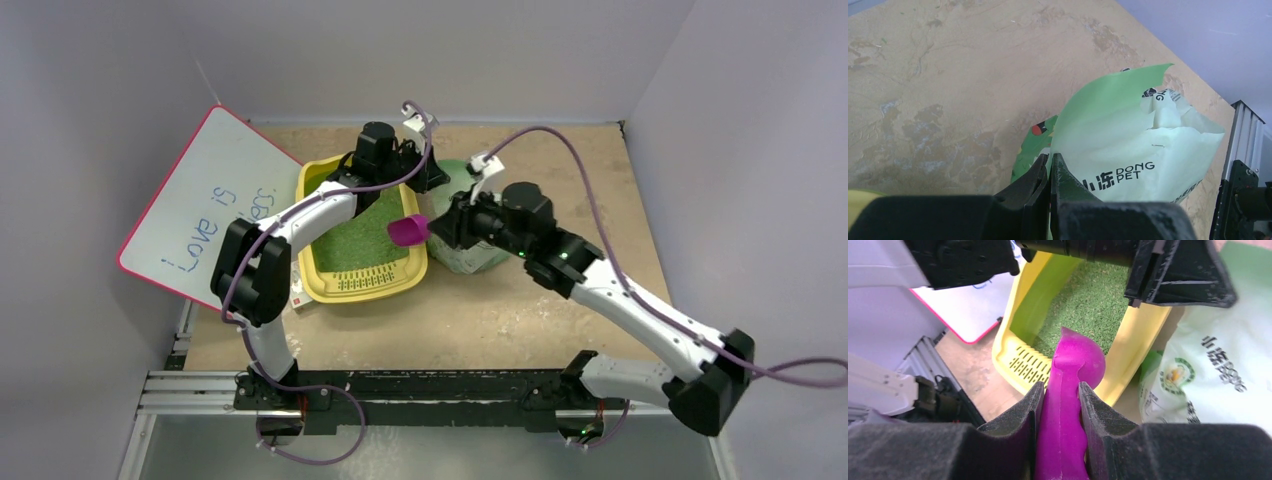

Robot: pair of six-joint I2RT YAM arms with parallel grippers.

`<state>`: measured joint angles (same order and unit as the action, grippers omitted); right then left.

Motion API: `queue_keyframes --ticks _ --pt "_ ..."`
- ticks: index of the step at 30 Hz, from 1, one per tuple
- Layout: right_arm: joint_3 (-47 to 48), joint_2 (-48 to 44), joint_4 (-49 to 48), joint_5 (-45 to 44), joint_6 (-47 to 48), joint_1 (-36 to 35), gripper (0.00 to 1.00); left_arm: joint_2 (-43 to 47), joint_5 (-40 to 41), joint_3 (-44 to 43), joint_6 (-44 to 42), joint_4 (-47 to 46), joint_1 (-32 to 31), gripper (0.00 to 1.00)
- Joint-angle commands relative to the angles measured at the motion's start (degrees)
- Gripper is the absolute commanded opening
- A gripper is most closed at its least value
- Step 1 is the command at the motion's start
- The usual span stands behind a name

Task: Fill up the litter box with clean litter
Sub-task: Pour the cat litter into the litter box, then place the spatula at the center of the board.

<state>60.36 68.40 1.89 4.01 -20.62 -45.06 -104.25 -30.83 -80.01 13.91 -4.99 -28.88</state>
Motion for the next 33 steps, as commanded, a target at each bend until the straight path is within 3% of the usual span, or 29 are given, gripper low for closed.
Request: queue_keyframes --ticks 1,6,10,19,26,33 --pt "1.7 -8.1 9.0 5.9 -2.8 5.0 0.0 2.7 -0.7 -0.4 -2.4 -0.1 0.1 0.0" --pt "1.1 -15.4 14.3 21.2 -5.8 17.7 0.0 2.4 -0.8 -0.7 -1.9 0.3 0.1 0.0" --pt "2.3 -19.1 19.7 27.1 -7.5 22.5 0.0 2.1 -0.4 -1.3 -1.8 0.9 0.1 0.0" --pt "-1.4 -25.6 27.2 25.0 -16.3 23.8 0.0 2.2 -1.1 -1.4 -1.7 1.6 0.0 0.0" --pt "-13.0 -33.9 32.4 22.5 -25.6 23.7 0.0 3.0 -2.2 -1.5 -1.6 1.7 -0.1 0.0" --pt "-21.5 -30.9 26.2 27.1 -25.1 23.7 0.0 3.0 -2.4 -1.6 -0.6 1.7 -0.6 0.0"
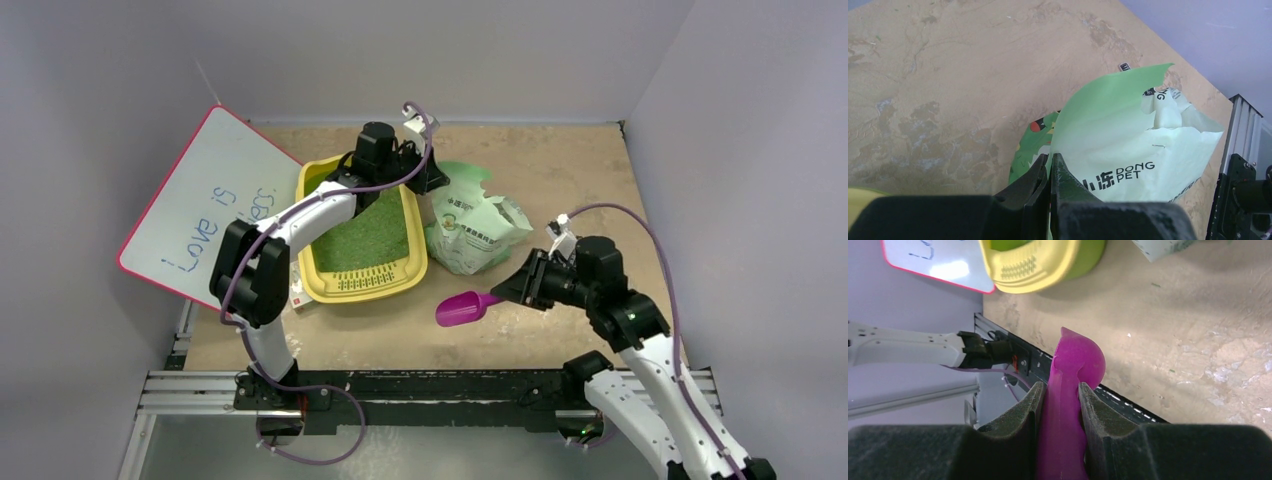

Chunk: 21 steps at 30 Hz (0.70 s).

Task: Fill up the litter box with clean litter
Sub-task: Place the spatula at the center of the board.

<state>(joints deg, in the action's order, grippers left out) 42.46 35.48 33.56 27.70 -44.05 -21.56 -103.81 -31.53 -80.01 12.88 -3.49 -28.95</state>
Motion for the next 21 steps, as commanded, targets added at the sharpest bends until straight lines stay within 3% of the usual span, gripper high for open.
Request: queue_keyframes --ticks 1,13,16,21 --pt "-5.1 2.5 -7.6 3.4 -2.1 0.2 0.0 2.4 -1.8 -1.7 0.7 0.3 -0.6 0.0" --pt "-28.2 9.6 -43.8 6.0 -15.4 0.1 0.0 4.8 -1.4 1.6 0.8 -1.9 -2.4 0.0" --pt "-30.4 11.8 -46.3 7.1 -15.8 0.2 0.0 5.3 -0.7 2.6 0.0 -1.8 -3.3 0.0" --pt "-31.2 9.9 -41.9 5.1 -14.3 0.2 0.2 6.2 0.3 4.4 -1.1 -1.9 -3.8 0.0"
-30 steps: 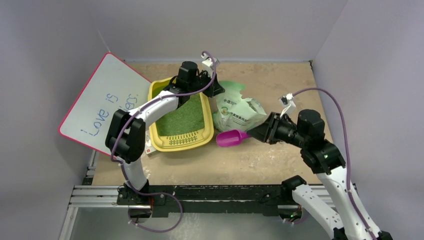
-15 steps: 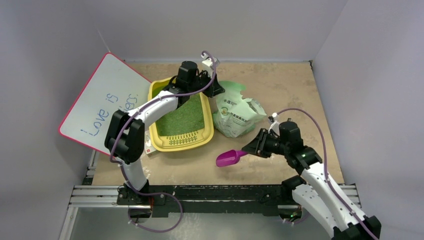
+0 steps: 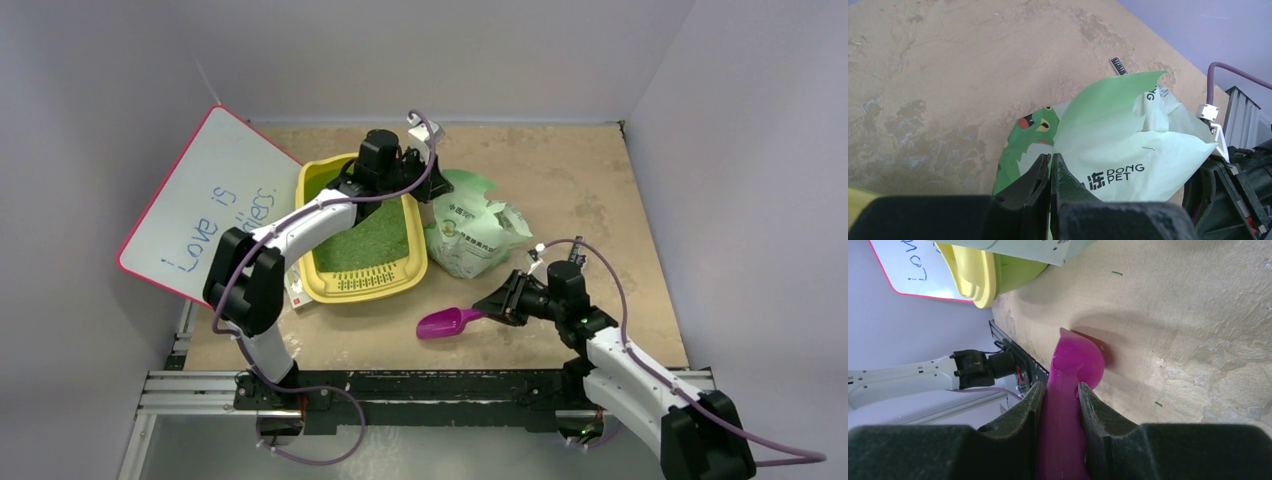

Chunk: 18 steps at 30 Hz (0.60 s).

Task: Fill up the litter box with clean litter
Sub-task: Place the spatula at the center of the board.

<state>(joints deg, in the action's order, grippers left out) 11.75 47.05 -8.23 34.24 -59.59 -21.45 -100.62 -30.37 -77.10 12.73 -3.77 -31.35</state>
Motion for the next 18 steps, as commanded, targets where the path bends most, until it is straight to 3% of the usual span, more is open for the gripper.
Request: queue_keyframes --ticks 1,7,18 --pt "-0.1 -2.8 1.7 -2.3 1.7 0.1 0.26 3.2 -0.8 1.9 -1.0 -1.9 -1.4 0.0" --pt "1.6 -10.0 12.0 -8.8 2.4 0.1 0.54 3.9 -1.0 3.3 -0.6 -3.4 -1.6 0.0" --pt "14.3 -12.5 34.1 -24.6 8.9 0.1 0.67 4.5 -1.8 3.0 -0.8 -3.6 -1.5 0.0"
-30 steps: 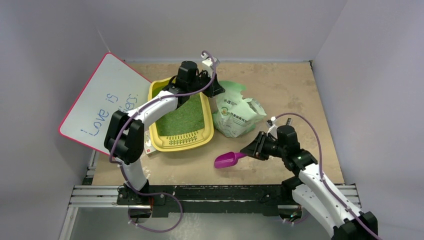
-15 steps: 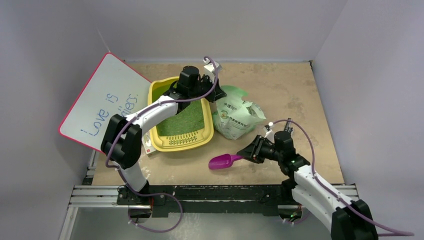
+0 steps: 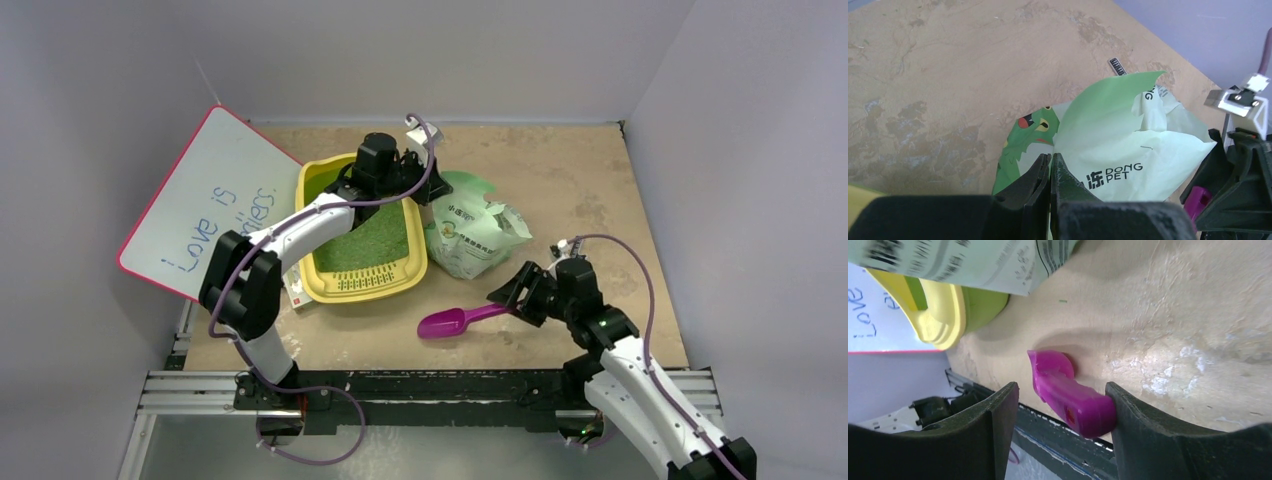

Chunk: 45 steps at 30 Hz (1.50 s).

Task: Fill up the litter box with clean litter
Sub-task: Place the spatula at the center of the board, then close the cat litter bag at the center of the board.

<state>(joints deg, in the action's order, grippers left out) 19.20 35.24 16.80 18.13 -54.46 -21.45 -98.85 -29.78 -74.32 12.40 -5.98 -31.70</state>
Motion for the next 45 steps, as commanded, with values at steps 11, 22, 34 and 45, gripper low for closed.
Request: queue_keyframes --ticks 11,22,34,45 --pt "18.1 -2.0 17.0 -22.8 13.0 0.1 0.8 3.5 -3.0 0.3 -0.6 -1.4 -1.3 0.0" --pt "22.5 2.7 -2.4 -18.6 34.7 0.2 0.94 4.8 -3.3 0.0 -0.7 -0.6 -1.3 0.0" --pt "23.1 15.2 -13.5 -11.3 43.8 3.9 0.98 5.4 -3.2 0.3 -2.5 2.0 -1.3 0.0" --pt "21.4 15.2 -19.0 -0.7 52.4 8.2 0.99 4.4 -2.2 -0.4 -4.1 3.0 -1.3 0.0"
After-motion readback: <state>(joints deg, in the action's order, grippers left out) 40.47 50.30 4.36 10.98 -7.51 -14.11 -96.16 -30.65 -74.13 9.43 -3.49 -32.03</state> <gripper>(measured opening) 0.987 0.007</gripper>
